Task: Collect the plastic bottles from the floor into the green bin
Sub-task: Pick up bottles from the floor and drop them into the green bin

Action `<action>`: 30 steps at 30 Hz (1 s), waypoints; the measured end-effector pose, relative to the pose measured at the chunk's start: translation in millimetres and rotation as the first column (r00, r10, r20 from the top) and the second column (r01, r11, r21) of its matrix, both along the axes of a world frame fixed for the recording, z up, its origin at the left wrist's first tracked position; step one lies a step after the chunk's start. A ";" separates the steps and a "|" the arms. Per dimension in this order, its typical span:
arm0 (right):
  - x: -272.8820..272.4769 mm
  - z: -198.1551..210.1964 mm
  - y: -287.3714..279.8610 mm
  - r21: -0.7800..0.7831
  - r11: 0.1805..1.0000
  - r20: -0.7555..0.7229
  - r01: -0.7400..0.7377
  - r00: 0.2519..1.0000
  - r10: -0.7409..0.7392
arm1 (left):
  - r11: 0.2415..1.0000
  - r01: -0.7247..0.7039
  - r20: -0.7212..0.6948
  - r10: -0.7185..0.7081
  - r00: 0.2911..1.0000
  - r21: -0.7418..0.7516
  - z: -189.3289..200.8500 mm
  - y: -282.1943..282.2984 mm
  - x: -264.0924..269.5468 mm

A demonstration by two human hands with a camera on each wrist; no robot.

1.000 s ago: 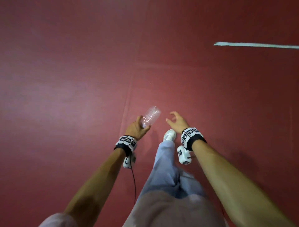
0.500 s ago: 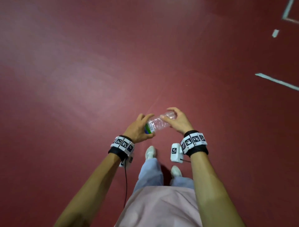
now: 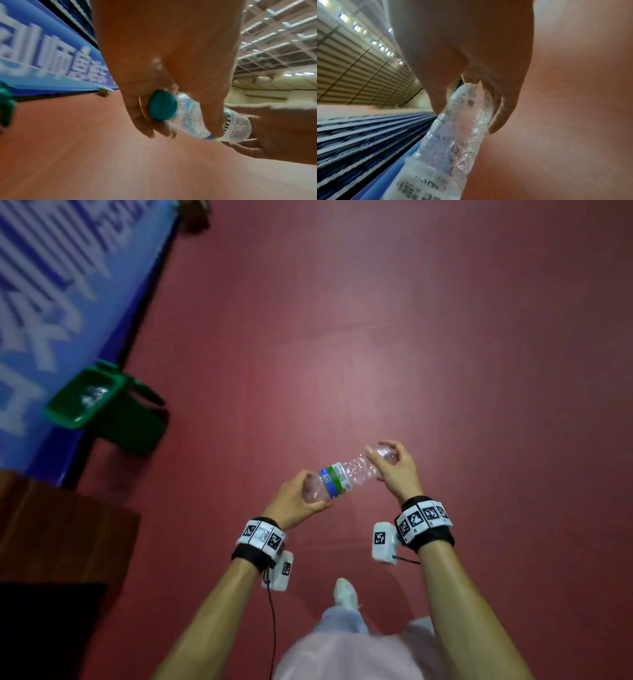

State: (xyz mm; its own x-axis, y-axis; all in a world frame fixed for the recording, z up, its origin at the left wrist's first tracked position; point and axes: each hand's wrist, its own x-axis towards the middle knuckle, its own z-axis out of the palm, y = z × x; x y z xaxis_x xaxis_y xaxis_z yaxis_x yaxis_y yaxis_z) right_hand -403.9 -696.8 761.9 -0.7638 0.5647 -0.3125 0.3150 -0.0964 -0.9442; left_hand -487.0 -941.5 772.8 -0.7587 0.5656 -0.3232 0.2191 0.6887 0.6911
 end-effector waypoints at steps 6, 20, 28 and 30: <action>-179.3 12.0 -162.7 -0.015 0.927 -0.052 -0.375 0.926 0.374 | 0.909 -0.413 -0.010 0.414 0.910 0.064 21.5 -188.9 -82.4; -536.8 1.9 -420.1 -0.047 0.536 -0.020 -0.843 0.537 0.843 | 0.471 -0.865 -0.071 0.882 0.466 0.171 14.8 -401.8 -291.5; -720.2 55.7 -541.4 -0.049 0.360 -0.160 -0.931 0.364 0.918 | 0.362 -0.922 -0.123 0.930 0.347 0.135 50.2 -486.8 -439.2; -746.5 52.7 -569.5 -0.063 0.360 -0.162 -0.931 0.366 0.917 | 0.323 -0.937 -0.109 0.944 0.311 0.131 50.0 -509.9 -462.4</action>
State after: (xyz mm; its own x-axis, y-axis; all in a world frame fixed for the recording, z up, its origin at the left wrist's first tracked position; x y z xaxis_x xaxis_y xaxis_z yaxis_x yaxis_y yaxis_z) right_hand -1150.4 -1266.3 814.6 -0.8051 -0.5509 -0.2197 0.2046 0.0898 -0.9747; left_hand -949.3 -1451.4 822.8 -0.8170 -0.5534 -0.1620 -0.4679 0.4721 0.7471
